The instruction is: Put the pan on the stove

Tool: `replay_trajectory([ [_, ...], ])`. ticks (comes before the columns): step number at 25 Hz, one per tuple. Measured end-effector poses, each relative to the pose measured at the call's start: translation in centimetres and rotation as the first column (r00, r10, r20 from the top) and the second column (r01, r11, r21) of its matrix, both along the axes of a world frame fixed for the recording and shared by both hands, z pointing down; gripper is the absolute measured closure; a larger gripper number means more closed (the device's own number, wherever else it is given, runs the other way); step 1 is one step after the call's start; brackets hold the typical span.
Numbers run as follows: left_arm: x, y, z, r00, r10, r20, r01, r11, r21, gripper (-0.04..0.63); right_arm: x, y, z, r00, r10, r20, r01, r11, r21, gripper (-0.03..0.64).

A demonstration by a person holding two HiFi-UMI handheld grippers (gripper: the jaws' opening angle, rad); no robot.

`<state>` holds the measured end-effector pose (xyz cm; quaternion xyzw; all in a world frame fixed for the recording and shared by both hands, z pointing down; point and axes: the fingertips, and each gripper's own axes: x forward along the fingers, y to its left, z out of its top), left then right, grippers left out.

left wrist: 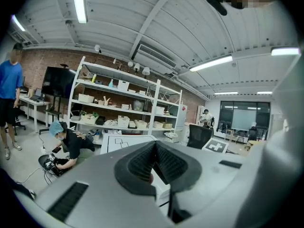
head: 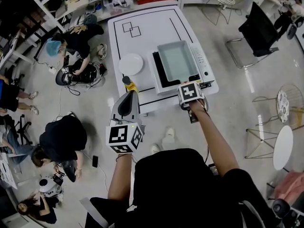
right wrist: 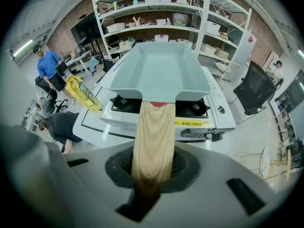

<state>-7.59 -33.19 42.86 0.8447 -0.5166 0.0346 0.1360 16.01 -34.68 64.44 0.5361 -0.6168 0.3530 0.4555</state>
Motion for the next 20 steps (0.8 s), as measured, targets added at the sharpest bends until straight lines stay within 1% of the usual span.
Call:
replay_trajectory([
  [4,-0.10,-0.12,-0.06,1.000,-0.001,0.001,0.001,1.000,-0.001,0.584,-0.32,0.56,0.91,0.999,0.021,0.033,-0.019,0.999,-0.046,0.566],
  [20,0.17,-0.23,0.53,1.000,0.004,-0.006,-0.004,1.000,-0.012,0.584,-0.96,0.16,0.14,0.997,0.015,0.076,-0.010,0.997,-0.073,0.563],
])
